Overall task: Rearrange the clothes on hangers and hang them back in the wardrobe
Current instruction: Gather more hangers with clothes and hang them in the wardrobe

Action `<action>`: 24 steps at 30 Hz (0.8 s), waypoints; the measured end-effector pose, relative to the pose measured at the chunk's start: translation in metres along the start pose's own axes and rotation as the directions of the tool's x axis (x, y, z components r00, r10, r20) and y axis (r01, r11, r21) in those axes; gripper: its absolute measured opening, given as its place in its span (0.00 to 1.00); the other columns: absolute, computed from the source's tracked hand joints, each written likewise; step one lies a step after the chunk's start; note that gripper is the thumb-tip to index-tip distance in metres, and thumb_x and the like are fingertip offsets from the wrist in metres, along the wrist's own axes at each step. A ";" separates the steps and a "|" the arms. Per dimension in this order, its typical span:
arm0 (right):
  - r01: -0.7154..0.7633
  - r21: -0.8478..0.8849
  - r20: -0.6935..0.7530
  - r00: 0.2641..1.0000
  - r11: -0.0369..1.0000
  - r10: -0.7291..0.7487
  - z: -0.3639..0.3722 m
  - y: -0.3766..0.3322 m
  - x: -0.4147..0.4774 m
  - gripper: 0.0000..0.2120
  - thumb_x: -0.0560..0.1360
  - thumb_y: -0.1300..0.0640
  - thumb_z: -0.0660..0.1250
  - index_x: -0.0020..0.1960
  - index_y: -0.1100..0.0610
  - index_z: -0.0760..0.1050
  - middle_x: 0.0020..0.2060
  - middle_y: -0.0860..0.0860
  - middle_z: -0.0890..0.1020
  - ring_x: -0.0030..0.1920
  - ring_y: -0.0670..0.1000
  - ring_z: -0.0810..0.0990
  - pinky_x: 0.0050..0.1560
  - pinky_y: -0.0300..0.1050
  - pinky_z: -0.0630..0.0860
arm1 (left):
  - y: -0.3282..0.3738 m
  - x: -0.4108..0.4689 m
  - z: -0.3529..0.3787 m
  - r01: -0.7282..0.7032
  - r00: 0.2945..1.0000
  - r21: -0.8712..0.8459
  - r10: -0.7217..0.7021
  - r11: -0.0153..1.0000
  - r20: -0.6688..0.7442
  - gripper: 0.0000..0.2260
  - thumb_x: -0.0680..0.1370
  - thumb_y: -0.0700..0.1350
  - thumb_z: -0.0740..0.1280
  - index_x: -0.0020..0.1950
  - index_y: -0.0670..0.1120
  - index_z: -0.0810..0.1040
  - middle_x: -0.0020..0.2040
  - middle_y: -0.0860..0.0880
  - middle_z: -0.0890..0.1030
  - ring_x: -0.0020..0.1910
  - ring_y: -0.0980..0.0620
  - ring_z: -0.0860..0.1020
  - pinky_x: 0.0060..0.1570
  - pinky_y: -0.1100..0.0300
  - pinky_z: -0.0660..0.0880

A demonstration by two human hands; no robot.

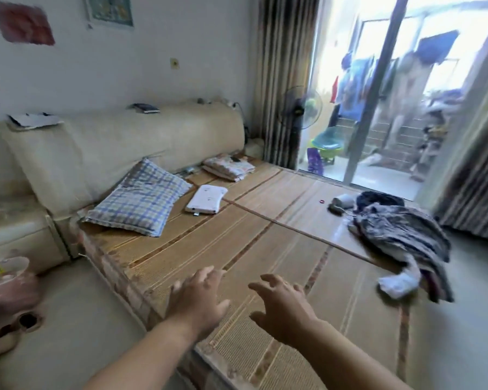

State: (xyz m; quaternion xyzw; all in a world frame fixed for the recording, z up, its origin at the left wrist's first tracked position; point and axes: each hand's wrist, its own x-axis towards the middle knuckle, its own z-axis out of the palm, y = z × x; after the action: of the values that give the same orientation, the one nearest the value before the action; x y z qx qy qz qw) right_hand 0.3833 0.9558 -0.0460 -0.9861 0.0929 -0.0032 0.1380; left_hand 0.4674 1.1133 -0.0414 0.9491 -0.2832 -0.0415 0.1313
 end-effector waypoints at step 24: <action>-0.661 0.094 -0.054 0.743 0.744 0.667 -0.100 0.393 -0.527 0.28 0.74 0.43 0.64 0.72 0.42 0.60 0.73 0.46 0.62 0.71 0.49 0.65 0.70 0.53 0.61 | 0.583 -0.218 0.180 -0.588 0.749 -0.220 0.627 0.778 0.214 0.24 0.76 0.57 0.62 0.72 0.58 0.63 0.75 0.55 0.59 0.74 0.53 0.59 0.71 0.40 0.52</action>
State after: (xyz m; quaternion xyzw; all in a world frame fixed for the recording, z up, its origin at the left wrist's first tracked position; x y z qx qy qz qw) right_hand -0.2098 0.6540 -0.0464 -0.8821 0.4432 0.0013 0.1598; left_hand -0.0490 0.7227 -0.0545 0.7781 -0.5887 -0.1473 0.1624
